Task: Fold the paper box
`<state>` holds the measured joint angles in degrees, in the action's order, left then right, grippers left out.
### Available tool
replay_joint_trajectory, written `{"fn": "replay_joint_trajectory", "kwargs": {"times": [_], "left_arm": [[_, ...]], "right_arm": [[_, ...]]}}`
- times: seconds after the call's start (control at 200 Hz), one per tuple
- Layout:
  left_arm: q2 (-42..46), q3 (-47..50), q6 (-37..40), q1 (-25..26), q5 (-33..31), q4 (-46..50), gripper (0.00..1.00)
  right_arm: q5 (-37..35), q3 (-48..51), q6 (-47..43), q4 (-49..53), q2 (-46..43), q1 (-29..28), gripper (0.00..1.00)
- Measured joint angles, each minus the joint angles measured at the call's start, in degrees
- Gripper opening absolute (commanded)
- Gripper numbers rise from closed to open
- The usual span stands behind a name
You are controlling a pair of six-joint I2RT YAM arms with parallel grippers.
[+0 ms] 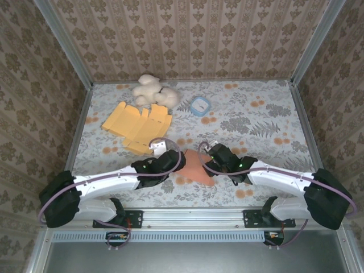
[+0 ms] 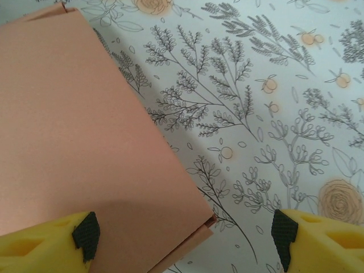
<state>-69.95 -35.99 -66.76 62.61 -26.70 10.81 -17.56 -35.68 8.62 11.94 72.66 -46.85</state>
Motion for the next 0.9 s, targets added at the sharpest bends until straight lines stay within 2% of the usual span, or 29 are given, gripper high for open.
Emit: {"fn": "replay_joint_trajectory", "kwargs": {"times": [0.235,0.495,0.63,0.75,0.9], "left_arm": [[0.74,1.42,3.43,0.0,-0.37,-0.72,0.75],[-6.62,1.42,5.57,0.0,1.25,-4.48,0.75],[-7.58,1.42,5.57,0.0,1.44,-5.79,0.75],[-7.58,1.42,5.38,0.0,1.57,-6.34,0.77],[-8.81,0.87,3.34,-0.17,1.79,-5.92,0.86]], "right_arm": [[0.0,-0.72,1.51,-1.62,3.87,0.0,0.82],[-0.2,-0.72,3.89,-2.47,4.35,0.0,0.81],[-0.17,-0.63,5.49,-2.54,4.33,0.0,0.81],[-0.2,0.07,6.6,-2.8,3.74,0.0,0.81],[-0.17,0.52,7.15,-3.02,3.34,0.0,0.81]]}}
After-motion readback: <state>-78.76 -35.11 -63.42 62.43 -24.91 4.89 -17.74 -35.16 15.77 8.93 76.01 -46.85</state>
